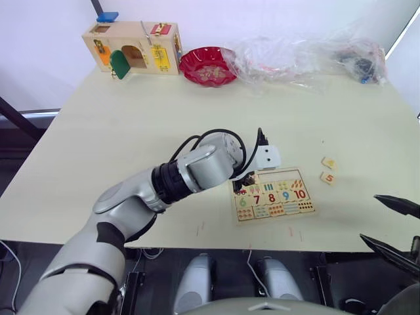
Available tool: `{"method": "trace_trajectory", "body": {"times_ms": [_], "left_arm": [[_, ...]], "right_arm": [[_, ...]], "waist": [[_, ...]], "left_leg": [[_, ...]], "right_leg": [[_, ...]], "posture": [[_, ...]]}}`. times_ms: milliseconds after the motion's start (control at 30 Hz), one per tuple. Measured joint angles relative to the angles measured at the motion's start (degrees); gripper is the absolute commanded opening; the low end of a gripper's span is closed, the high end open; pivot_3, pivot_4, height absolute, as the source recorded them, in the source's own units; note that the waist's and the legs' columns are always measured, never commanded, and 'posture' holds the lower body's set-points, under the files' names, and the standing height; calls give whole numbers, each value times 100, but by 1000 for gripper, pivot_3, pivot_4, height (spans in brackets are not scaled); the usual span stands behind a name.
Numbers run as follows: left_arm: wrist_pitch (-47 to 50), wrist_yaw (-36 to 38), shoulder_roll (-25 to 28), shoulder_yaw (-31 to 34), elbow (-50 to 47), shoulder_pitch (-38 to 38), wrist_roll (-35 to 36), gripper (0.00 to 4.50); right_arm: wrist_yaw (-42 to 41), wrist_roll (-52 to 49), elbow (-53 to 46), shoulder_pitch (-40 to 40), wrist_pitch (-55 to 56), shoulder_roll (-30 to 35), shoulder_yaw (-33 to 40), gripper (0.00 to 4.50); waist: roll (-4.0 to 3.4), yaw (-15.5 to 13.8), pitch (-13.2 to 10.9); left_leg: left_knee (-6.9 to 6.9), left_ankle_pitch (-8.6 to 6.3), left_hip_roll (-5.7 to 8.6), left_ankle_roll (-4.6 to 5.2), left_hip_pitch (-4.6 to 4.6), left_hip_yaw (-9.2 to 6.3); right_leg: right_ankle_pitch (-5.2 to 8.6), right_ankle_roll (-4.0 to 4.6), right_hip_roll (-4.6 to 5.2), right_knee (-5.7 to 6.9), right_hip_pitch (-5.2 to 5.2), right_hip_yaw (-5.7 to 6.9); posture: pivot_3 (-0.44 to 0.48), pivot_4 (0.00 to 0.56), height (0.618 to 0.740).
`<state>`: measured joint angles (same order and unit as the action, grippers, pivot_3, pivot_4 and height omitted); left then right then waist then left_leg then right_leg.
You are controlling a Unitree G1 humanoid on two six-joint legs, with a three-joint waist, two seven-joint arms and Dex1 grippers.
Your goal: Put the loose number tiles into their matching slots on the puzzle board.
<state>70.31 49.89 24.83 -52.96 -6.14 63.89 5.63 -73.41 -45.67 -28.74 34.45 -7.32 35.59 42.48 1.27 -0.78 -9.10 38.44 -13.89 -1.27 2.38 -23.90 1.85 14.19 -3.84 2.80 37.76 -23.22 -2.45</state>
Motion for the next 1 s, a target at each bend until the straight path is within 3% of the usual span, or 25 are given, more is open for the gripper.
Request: {"method": "trace_trajectory", "body": {"times_ms": [867, 900, 967, 1000], "left_arm": [[0, 104, 28, -149, 20, 135, -2, 1124], [0, 104, 28, -149, 20, 135, -2, 1779], [1, 99, 30, -149, 20, 136, -6, 2334], [1, 95, 37, -149, 20, 155, -23, 2957]], "right_arm": [[76, 49, -1, 15, 135, -39, -150, 4500], [80, 54, -1, 15, 136, -39, -155, 4500], [82, 68, 0, 15, 138, -39, -163, 4500], [83, 73, 0, 15, 140, -39, -169, 4500]], "waist": [[-1, 0, 0], [-1, 0, 0], [-1, 0, 0], [-1, -1, 0]], "left_leg": [[0, 0, 0, 0, 0, 0], [0, 0, 0, 0, 0, 0], [0, 0, 0, 0, 0, 0], [0, 0, 0, 0, 0, 0]], "right_leg": [[0, 0, 0, 0, 0, 0], [0, 0, 0, 0, 0, 0], [0, 1, 0, 0, 0, 0], [0, 1, 0, 0, 0, 0]], "posture": [[0, 150, 740], [0, 150, 740], [0, 150, 740], [0, 150, 740]]}}
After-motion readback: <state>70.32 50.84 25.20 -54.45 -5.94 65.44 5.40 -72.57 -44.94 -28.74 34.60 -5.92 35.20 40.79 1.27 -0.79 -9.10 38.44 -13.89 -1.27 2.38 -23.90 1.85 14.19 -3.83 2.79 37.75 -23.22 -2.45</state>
